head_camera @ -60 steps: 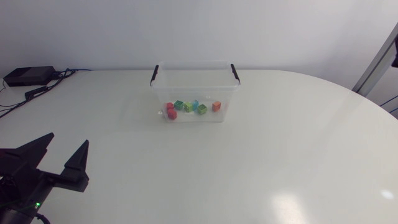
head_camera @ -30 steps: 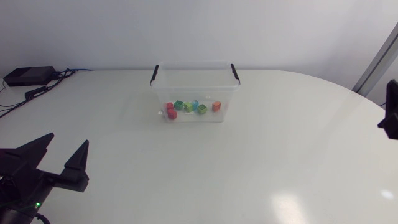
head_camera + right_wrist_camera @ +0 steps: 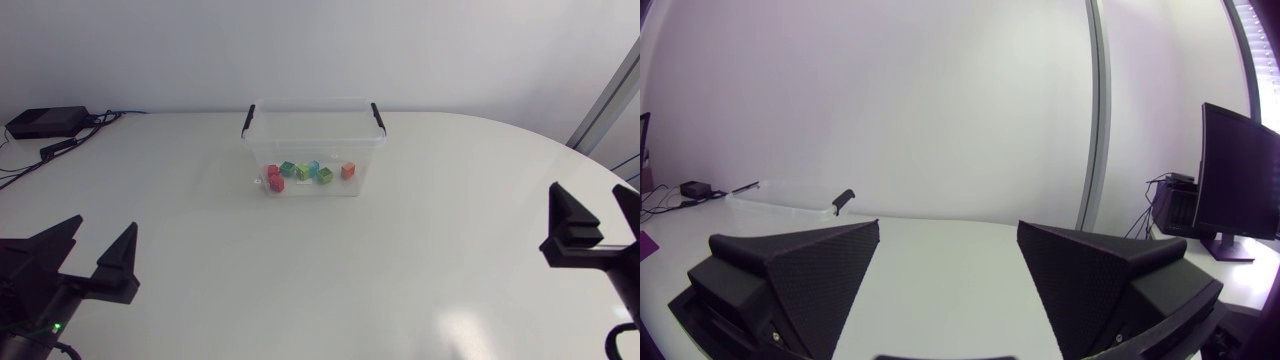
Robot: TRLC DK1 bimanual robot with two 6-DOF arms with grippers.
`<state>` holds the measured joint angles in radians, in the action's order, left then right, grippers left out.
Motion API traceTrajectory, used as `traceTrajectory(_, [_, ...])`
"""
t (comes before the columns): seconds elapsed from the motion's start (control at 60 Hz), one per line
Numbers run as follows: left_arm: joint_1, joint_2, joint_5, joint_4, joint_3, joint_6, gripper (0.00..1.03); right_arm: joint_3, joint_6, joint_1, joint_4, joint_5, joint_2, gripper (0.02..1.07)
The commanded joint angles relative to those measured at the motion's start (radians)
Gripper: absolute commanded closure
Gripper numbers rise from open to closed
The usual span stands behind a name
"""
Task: Place the duplo bricks in the container
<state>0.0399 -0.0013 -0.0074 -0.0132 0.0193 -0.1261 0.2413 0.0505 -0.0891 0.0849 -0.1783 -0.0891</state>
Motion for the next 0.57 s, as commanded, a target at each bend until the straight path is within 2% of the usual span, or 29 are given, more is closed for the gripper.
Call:
traceTrajectory(0.0, [-0.012,-0.004,0.004,0.01,-0.019,0.044,0.05,-0.057,-0.024,0.019,-0.026,0.029,0.021,0.07])
traceTrajectory(0.367, [-0.039,0.001,0.007,0.013,-0.019,0.125,0.05,-0.238,-0.05,0.088,-0.084,0.176,0.088,0.07])
traceTrajectory(0.55, [-0.04,0.001,0.007,0.013,-0.019,0.126,0.05,-0.241,-0.051,0.089,-0.085,0.178,0.089,0.07])
